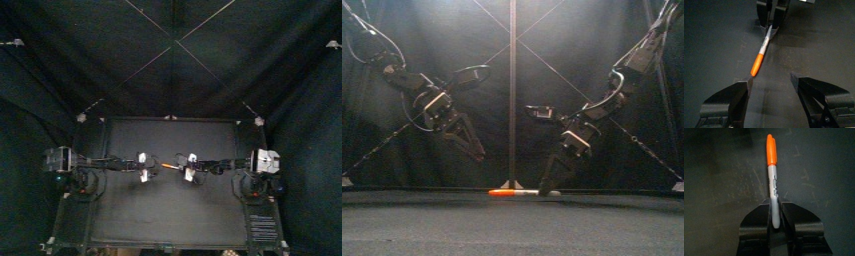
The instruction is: Uncap the pen
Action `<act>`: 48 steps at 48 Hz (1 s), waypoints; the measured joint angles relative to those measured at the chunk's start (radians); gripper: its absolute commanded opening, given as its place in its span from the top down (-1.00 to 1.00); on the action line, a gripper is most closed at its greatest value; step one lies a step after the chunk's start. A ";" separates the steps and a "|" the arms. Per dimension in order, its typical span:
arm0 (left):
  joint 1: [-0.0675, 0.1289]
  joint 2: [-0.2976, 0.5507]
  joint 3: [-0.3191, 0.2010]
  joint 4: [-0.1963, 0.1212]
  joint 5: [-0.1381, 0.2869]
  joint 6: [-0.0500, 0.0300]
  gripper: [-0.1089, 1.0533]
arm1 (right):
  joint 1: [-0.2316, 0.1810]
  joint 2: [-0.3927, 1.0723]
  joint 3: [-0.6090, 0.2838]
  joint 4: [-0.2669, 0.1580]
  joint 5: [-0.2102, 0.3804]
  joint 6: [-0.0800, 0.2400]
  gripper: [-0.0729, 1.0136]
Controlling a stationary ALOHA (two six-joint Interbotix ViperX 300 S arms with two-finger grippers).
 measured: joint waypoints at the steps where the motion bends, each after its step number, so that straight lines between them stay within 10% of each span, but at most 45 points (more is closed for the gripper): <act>1: -0.002 0.006 -0.005 0.003 0.003 0.0000 -0.81 | 0.005 -0.003 -0.002 0.000 0.000 0.000 -0.03; 16: 0.023 0.078 -0.048 0.008 0.006 0.0000 -0.75 | 0.043 -0.009 -0.026 -0.002 0.000 0.000 -0.03; 31: 0.025 0.087 -0.052 0.037 0.009 0.0031 0.05 | 0.041 -0.009 -0.026 -0.005 0.000 -0.006 -0.03; 48: 0.034 0.009 0.003 0.051 0.000 0.0031 0.05 | 0.041 -0.137 0.055 -0.005 -0.017 -0.005 -0.03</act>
